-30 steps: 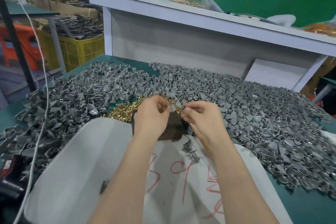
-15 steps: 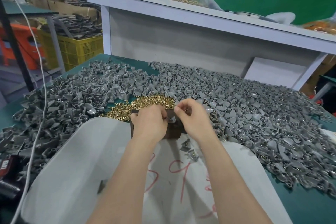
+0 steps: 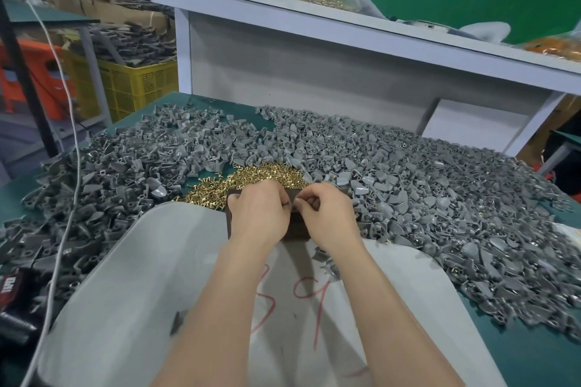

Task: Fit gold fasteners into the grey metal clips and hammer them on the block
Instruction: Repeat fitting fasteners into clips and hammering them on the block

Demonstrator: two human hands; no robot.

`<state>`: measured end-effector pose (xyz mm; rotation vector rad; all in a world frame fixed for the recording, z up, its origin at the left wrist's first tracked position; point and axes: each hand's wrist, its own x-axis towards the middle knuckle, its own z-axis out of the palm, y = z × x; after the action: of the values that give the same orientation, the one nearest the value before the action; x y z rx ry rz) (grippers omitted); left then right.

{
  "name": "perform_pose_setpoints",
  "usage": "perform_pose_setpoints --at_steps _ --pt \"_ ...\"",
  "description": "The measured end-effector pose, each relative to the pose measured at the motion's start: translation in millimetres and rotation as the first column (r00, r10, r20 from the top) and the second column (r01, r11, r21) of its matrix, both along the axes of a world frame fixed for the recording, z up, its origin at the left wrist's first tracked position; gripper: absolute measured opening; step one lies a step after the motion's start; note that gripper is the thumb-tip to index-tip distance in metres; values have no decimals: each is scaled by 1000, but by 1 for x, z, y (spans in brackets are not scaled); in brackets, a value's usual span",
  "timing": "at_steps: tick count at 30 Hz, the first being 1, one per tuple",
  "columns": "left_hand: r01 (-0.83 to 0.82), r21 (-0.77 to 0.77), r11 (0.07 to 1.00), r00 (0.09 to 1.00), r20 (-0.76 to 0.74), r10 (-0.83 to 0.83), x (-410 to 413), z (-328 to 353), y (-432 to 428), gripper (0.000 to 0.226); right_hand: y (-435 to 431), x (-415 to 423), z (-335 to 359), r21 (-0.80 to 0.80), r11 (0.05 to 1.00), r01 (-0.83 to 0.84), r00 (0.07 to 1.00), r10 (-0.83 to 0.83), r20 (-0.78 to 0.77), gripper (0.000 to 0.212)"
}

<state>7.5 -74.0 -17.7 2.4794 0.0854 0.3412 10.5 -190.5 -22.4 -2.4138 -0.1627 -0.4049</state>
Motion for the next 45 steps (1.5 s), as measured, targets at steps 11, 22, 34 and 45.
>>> perform_pose_setpoints --at_steps 11,22,34,45 --pt "11 -9 1000 1000 -3 -11 -1 1 0 9 1 -1 0 81 996 42 994 -34 -107 6" --pt "37 13 999 999 8 -37 1 0 0 10 9 -3 11 -183 983 2 999 -9 -38 6" --pt "38 -44 998 999 -30 -40 -1 1 0 8 -51 -18 11 -390 913 121 853 -296 -430 23" --pt "34 -44 998 999 -28 -35 -3 2 0 9 -49 -35 37 -32 994 102 987 -106 -122 42"
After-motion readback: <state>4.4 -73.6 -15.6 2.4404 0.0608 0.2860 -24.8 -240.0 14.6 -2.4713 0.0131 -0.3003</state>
